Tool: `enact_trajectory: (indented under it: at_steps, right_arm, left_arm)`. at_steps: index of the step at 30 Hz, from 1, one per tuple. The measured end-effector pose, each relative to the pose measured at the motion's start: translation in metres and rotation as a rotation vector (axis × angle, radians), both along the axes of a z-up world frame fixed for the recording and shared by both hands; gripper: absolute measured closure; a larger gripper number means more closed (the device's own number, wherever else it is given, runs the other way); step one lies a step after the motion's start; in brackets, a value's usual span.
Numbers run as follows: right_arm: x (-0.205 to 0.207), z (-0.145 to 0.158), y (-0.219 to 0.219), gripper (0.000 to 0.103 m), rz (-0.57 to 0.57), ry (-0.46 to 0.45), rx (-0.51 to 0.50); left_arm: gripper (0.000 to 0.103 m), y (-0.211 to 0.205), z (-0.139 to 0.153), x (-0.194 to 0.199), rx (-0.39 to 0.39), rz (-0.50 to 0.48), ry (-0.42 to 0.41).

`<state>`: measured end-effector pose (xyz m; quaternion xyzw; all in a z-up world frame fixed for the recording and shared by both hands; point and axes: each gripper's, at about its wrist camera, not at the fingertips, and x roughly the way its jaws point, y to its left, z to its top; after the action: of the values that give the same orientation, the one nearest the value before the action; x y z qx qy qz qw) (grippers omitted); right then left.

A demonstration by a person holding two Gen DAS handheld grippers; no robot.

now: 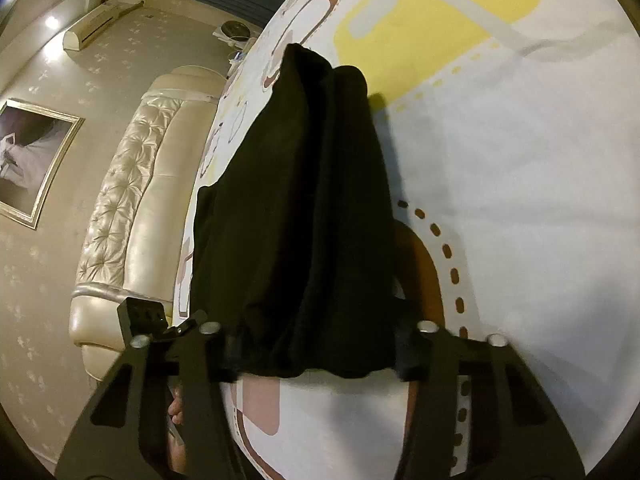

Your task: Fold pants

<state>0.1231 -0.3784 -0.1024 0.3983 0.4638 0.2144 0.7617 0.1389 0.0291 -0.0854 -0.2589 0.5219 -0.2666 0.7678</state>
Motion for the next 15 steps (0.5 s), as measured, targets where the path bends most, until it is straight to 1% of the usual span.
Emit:
enact_trajectory:
  at_steps: [1,3,6,10,15]
  right_arm:
    - [-0.001,0.0,0.0,0.064,0.001,-0.004,0.001]
    - [-0.002,0.003,0.001,0.067,-0.002,-0.013,0.012]
    - [-0.005,0.011,0.003,0.07,-0.005,-0.031,-0.001]
    - [-0.01,0.018,0.004,0.071,-0.005,-0.046,0.0]
    - [-0.02,0.017,-0.003,0.071,0.012,-0.044,0.002]
  left_arm:
    - [0.055,0.0,0.002,0.0,0.009,-0.002,-0.002]
    - [0.06,-0.002,0.007,0.0,0.029,-0.004,-0.008]
    - [0.067,-0.001,0.013,-0.002,0.035,0.008,-0.002]
    - [0.068,0.0,0.017,-0.007,0.035,0.015,0.008]
    - [0.069,0.002,0.017,-0.017,0.033,0.004,0.018]
